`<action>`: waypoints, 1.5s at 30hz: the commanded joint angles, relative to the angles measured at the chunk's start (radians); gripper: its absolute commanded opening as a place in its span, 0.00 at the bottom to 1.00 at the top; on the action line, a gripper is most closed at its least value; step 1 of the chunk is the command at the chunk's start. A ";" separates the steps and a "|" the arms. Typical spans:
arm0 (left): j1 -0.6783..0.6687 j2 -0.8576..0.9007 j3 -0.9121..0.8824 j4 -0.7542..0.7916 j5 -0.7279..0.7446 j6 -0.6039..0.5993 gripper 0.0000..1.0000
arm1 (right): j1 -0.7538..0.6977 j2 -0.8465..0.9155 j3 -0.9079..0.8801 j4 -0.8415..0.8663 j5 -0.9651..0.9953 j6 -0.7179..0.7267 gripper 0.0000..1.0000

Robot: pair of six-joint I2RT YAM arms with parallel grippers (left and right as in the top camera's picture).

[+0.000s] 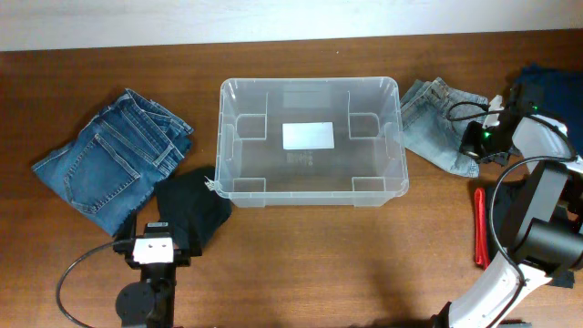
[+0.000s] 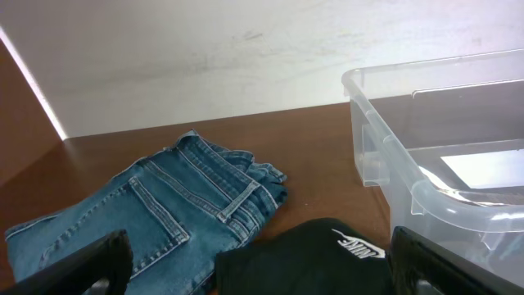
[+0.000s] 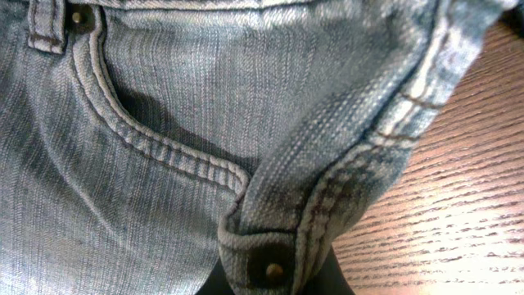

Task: Pack container
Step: 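Lower the right gripper and pinch the light-blue jeans at the waistband, then lift the light-blue jeans with the right gripper and carry them over the bin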

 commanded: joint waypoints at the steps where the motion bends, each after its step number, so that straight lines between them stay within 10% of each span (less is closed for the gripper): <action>1: 0.004 -0.008 -0.007 0.001 0.011 0.016 1.00 | 0.011 0.066 0.002 -0.034 -0.077 -0.017 0.04; 45: 0.004 -0.008 -0.007 0.001 0.011 0.016 1.00 | 0.073 -0.848 0.083 -0.104 -0.258 -0.008 0.04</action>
